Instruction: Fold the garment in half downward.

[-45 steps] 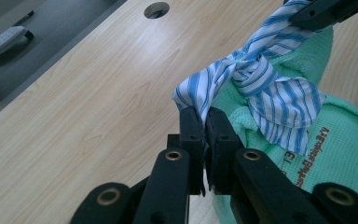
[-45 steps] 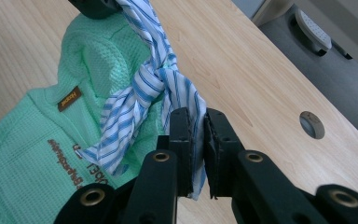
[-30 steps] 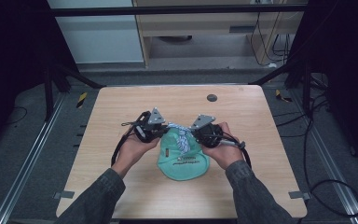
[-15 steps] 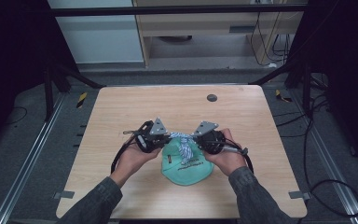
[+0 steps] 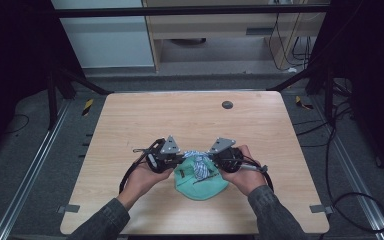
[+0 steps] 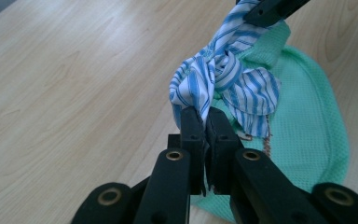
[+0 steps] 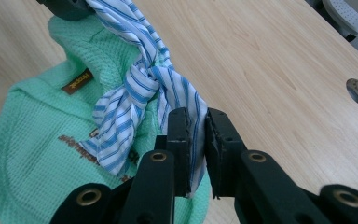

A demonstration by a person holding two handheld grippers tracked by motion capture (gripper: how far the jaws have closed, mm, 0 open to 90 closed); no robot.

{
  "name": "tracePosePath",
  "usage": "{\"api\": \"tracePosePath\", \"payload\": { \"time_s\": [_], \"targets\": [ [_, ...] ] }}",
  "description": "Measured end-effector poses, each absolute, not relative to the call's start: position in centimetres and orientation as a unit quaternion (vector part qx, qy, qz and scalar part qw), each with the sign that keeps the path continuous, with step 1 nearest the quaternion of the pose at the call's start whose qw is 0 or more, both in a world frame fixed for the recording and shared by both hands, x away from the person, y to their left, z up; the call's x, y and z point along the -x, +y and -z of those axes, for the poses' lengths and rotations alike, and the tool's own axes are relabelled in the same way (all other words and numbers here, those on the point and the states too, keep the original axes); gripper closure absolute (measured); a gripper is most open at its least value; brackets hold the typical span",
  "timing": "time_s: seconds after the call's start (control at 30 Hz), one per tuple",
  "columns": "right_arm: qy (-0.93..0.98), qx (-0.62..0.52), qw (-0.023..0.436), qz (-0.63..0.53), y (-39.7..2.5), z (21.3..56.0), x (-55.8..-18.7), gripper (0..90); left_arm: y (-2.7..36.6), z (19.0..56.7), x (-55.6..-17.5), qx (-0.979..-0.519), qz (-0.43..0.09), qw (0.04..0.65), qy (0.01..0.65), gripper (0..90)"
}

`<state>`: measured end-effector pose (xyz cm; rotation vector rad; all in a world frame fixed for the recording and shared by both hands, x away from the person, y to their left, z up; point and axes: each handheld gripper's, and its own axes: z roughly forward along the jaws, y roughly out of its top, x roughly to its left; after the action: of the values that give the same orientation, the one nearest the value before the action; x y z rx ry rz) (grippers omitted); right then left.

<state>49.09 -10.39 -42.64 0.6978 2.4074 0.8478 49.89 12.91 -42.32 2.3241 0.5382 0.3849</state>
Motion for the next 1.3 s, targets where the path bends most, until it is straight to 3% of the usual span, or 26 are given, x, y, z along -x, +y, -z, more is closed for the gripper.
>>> {"api": "tracePosePath", "payload": {
  "time_s": [1.07,1.3],
  "targets": [
    [0.886,-0.256,0.225,-0.314,-11.4,44.3,-46.7,76.0,13.0,44.4,-47.2,-0.900,-0.118,0.365,0.209,84.9],
    [0.890,-0.250,0.218,-0.313,-11.5,44.4,-46.1,80.2,12.9,44.6,-46.6,-0.902,-0.113,0.363,0.206,84.8]
  ]
}}
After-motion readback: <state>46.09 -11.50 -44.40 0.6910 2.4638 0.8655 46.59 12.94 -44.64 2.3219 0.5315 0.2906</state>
